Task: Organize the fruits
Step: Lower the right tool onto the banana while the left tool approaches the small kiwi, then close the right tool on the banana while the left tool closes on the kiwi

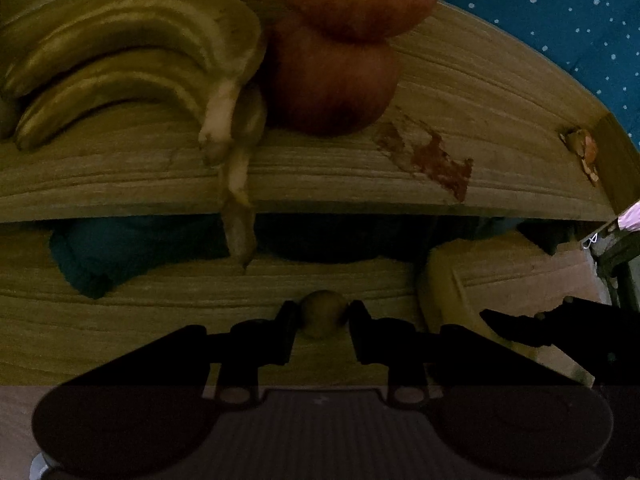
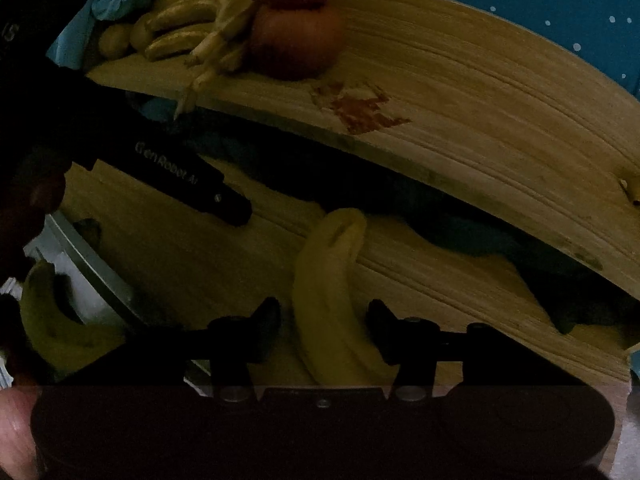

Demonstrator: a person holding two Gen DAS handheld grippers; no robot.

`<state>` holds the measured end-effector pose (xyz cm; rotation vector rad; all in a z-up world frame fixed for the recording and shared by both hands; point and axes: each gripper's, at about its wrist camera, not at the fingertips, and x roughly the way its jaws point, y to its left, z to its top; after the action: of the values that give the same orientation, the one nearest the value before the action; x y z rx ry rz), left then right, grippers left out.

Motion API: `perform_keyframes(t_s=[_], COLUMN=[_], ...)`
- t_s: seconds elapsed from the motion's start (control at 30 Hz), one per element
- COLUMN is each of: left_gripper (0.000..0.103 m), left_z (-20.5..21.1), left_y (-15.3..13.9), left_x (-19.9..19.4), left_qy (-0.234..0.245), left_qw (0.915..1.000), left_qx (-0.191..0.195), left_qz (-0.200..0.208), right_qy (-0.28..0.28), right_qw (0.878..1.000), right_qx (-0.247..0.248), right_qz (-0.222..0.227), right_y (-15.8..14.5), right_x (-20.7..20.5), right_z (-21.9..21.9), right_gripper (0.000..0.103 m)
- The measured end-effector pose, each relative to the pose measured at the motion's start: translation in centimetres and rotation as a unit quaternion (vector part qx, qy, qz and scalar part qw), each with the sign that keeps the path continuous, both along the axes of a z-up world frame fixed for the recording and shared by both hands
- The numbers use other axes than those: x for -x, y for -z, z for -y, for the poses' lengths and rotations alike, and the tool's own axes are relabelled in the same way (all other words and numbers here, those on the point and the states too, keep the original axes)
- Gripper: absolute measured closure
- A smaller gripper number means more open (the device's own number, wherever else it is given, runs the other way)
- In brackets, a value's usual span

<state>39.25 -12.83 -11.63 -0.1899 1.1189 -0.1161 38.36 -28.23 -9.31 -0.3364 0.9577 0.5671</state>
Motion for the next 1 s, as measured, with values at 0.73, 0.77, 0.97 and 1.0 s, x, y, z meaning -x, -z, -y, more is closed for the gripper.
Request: perform_keyframes(t_s=[0.73,0.77,0.97,1.0], left_gripper=[0.071,0.072,0.071,0.072], left_z=[-2.7,-2.7,-2.8,-3.0], left_y=[-1.0,-1.0,-1.3,-1.6], left_x=[3.4,3.5,4.1,4.4], left_qy=[-0.024,-0.023,-0.021,-0.02], left_qw=[0.9997,0.9997,0.9997,0.9997], left_qx=[0.01,0.01,0.011,0.012], left_qz=[0.004,0.005,0.009,0.01], right_qy=[0.032,0.033,0.038,0.038], right_qw=[0.999,0.999,0.999,0.999], right_qx=[-0.015,-0.017,-0.023,-0.023], right_qz=[0.015,0.015,0.015,0.016], right_y=[0.1,0.0,-0.5,-0.6], right_x=[2.6,2.8,3.8,3.9], right_z=[-0.3,-0.4,-0.3,-0.3], right_gripper=[0.067,0.067,0.067,0.067])
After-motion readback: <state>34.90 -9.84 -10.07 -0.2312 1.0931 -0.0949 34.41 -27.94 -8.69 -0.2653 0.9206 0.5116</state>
